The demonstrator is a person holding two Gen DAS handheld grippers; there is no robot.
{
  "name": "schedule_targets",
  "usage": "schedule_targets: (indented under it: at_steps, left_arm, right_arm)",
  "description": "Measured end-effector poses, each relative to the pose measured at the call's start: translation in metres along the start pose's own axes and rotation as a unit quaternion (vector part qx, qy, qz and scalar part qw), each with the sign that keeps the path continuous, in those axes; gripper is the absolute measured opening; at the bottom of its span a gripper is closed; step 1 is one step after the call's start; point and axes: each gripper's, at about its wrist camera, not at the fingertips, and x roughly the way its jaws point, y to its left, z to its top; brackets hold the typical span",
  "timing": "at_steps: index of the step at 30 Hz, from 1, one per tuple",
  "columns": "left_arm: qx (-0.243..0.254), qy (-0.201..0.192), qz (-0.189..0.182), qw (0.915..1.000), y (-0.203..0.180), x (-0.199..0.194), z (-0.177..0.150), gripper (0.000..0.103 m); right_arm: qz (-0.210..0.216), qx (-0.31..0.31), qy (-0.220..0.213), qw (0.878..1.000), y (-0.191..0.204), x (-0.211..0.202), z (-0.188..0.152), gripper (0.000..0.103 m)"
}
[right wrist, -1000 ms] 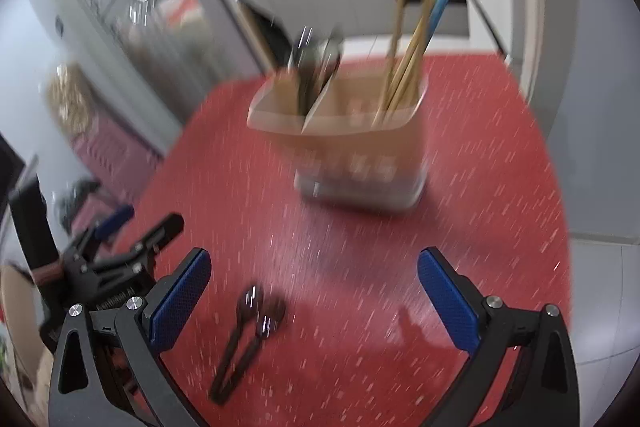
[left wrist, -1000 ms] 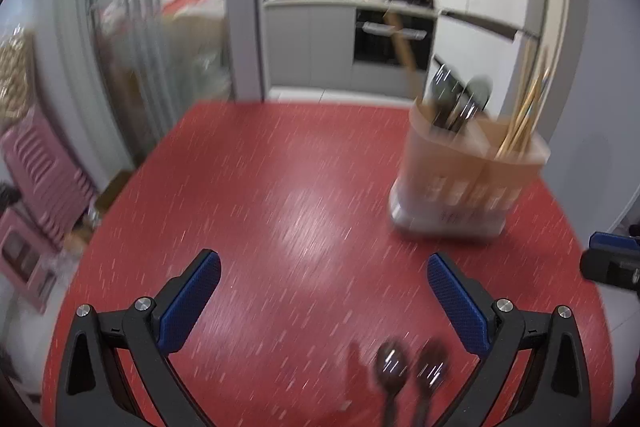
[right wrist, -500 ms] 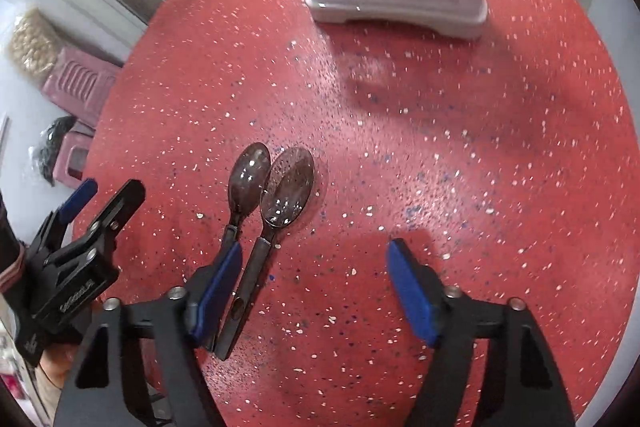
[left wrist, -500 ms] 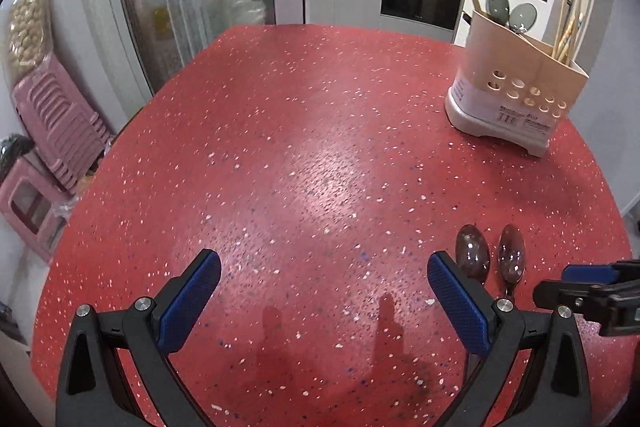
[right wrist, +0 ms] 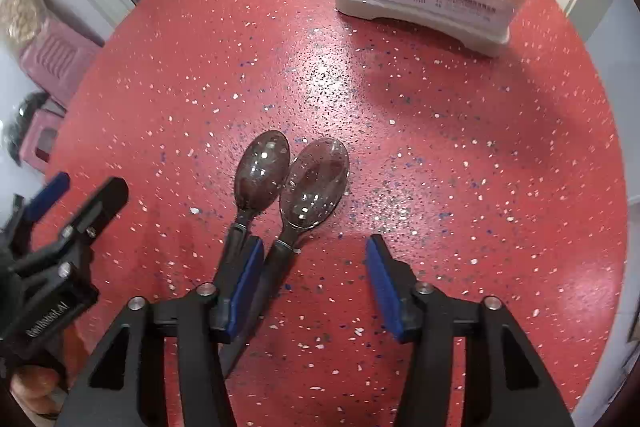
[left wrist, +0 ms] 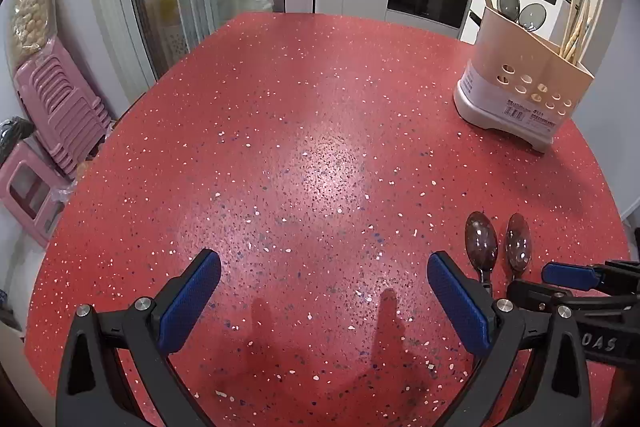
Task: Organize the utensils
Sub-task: 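Move both open tools back over the two remaining dark spoons, then grasp a dark spoon handle with the right tool while the left tool grasps the other, then carry both dark spoons up over the beige holder with both tools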
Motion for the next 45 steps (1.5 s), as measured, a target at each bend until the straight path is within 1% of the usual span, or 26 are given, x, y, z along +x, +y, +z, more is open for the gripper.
schedule_targets:
  at_steps: [2, 3, 4, 5, 6, 7, 12, 16, 19, 23, 24, 26, 28, 29, 31, 32, 33, 37, 41, 45]
  left_arm:
    - [0.001, 0.004, -0.003, 1.0000, -0.002, 0.000, -0.001, 0.103]
    - [0.003, 0.006, -0.005, 1.0000, -0.004, 0.000, -0.001, 0.103]
    - [0.004, 0.008, -0.007, 0.9999, -0.006, 0.000, 0.000, 0.103]
    - [0.007, 0.010, -0.011, 0.9999, -0.009, 0.000, 0.000, 0.103]
    - [0.011, 0.012, -0.016, 0.9997, -0.013, 0.000, -0.001, 0.103]
    - [0.014, 0.013, -0.019, 0.9996, -0.016, 0.000, -0.001, 0.103]
    - [0.056, 0.030, -0.041, 0.9971, -0.045, -0.001, -0.005, 0.103]
    - [0.085, 0.044, -0.042, 0.9945, -0.064, 0.000, -0.012, 0.103]
    - [0.098, 0.056, -0.045, 0.9926, -0.075, 0.002, -0.013, 0.103]
    - [0.132, 0.082, -0.033, 0.9873, -0.094, 0.011, -0.014, 0.103]
    - [0.140, 0.092, -0.032, 0.9853, -0.098, 0.014, -0.015, 0.098]
    - [0.142, 0.100, -0.045, 0.9838, -0.100, 0.013, -0.015, 0.096]
    - [0.142, 0.110, -0.061, 0.9819, -0.101, 0.010, -0.013, 0.086]
    - [0.148, 0.115, -0.064, 0.9801, -0.102, 0.008, -0.013, 0.084]
    - [0.161, 0.116, -0.073, 0.9773, -0.107, 0.003, -0.013, 0.061]
    - [0.163, 0.117, -0.079, 0.9764, -0.108, 0.000, -0.012, 0.037]
    - [0.158, 0.119, -0.082, 0.9768, -0.107, -0.001, -0.011, 0.037]
    - [0.126, 0.102, -0.101, 0.9815, -0.102, -0.009, -0.012, 0.037]
    - [0.098, 0.055, -0.117, 0.9867, -0.097, -0.031, -0.013, 0.037]
    - [0.074, 0.002, -0.127, 0.9891, -0.091, -0.060, -0.003, 0.037]
  right_arm:
    - [-0.011, -0.009, -0.004, 1.000, 0.007, 0.002, -0.002, 0.040]
    - [-0.020, -0.013, -0.007, 1.000, 0.009, 0.002, -0.002, 0.030]
    - [-0.025, -0.015, -0.008, 1.000, 0.009, 0.001, -0.003, 0.024]
    - [-0.024, -0.016, -0.010, 1.000, 0.007, 0.001, -0.004, 0.021]
    - [-0.021, -0.016, -0.012, 1.000, 0.004, 0.000, -0.005, 0.015]
    - [-0.019, -0.015, -0.014, 1.000, -0.003, -0.002, -0.010, 0.013]
    - [0.009, -0.016, -0.028, 0.999, -0.015, -0.007, -0.018, 0.013]
    - [0.046, 0.004, -0.027, 0.999, -0.037, -0.010, -0.023, 0.013]
    - [0.056, 0.012, -0.030, 0.998, -0.054, -0.017, -0.029, 0.013]
    - [0.070, 0.023, -0.039, 0.997, -0.068, -0.028, -0.038, 0.013]
    - [0.074, 0.025, -0.042, 0.996, -0.071, -0.031, -0.039, 0.013]
    - [0.079, 0.026, -0.047, 0.995, -0.074, -0.036, -0.040, 0.013]
    - [0.085, 0.026, -0.053, 0.995, -0.078, -0.039, -0.039, 0.013]
    - [0.089, 0.026, -0.056, 0.994, -0.081, -0.042, -0.039, 0.013]
    - [0.096, 0.027, -0.061, 0.993, -0.081, -0.047, -0.037, 0.013]
    - [0.098, 0.026, -0.062, 0.993, -0.083, -0.051, -0.040, 0.013]
    - [0.102, 0.026, -0.065, 0.992, -0.085, -0.054, -0.041, 0.013]
    - [0.117, 0.025, -0.077, 0.990, -0.092, -0.064, -0.049, 0.013]
    - [0.129, 0.024, -0.098, 0.986, -0.099, -0.075, -0.043, 0.013]
    - [0.143, 0.025, -0.116, 0.983, -0.103, -0.089, -0.039, 0.013]
